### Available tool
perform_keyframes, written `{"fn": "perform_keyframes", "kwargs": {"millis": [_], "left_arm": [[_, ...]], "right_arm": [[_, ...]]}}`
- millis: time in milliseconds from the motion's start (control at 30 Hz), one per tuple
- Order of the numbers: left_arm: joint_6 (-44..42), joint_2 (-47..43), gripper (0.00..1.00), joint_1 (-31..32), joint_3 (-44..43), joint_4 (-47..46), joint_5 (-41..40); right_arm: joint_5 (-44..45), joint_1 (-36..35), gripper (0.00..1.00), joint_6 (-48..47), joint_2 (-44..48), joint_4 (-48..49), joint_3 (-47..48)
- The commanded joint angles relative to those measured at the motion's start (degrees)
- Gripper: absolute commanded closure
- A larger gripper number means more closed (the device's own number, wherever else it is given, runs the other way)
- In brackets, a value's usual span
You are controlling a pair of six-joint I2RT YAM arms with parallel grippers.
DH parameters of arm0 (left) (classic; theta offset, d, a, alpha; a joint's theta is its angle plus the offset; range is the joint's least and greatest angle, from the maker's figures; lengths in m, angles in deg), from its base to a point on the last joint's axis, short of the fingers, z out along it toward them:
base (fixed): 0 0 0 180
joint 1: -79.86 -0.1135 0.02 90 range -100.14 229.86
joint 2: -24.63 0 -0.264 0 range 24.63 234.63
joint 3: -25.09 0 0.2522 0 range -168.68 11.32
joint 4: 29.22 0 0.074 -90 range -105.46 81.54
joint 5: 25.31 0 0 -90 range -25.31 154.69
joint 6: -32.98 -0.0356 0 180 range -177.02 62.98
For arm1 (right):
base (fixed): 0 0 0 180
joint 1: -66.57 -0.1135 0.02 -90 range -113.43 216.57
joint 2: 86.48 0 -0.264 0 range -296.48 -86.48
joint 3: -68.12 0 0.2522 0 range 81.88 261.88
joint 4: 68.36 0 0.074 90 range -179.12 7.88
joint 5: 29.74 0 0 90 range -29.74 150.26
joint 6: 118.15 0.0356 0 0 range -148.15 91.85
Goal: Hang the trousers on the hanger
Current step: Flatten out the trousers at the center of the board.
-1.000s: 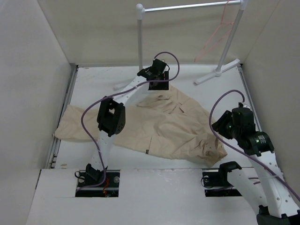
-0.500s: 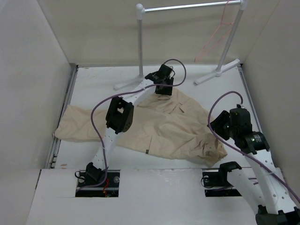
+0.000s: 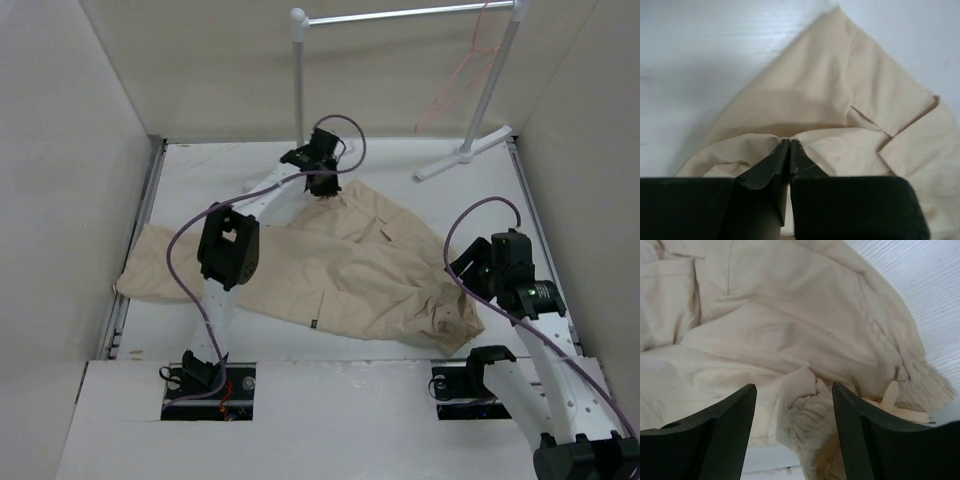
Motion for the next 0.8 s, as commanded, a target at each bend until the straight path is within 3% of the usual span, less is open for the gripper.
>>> {"fn": "perform_keyframes", "kwargs": {"millis": [0, 233, 333, 633, 667, 767], "left_arm": [[6.81, -14.8, 0.99, -5.57, 3.99, -4.64, -3.26], [14.89, -22.29, 0.99, -15.5, 11.03, -8.34, -4.84], [18.76, -23.52, 0.99, -18.31, 12.79, -9.39, -5.45], [24.57, -25.81, 0.99, -24.73, 16.49, -12.74, -7.74], [24.66, -25.89, 0.99, -25.44, 16.49, -12.82, -7.65], [25.01, -26.68, 0.99, -27.46, 17.45, -12.91, -8.53]], "right_arm": [[3.28, 3.38, 0.32, 0.68, 0.32, 4.02, -0.83], [5.66, 12.35, 0.33, 1.03, -7.05, 11.22, -3.29], [7.86, 13.76, 0.34, 1.21, -14.42, 14.83, -3.47], [1.98, 9.81, 0.42, 0.77, -38.59, 23.97, 3.82], [0.93, 9.11, 0.48, 0.77, -40.35, 24.32, 4.52], [0.3, 8.49, 0.89, 1.73, -43.53, 24.77, 6.89]]}}
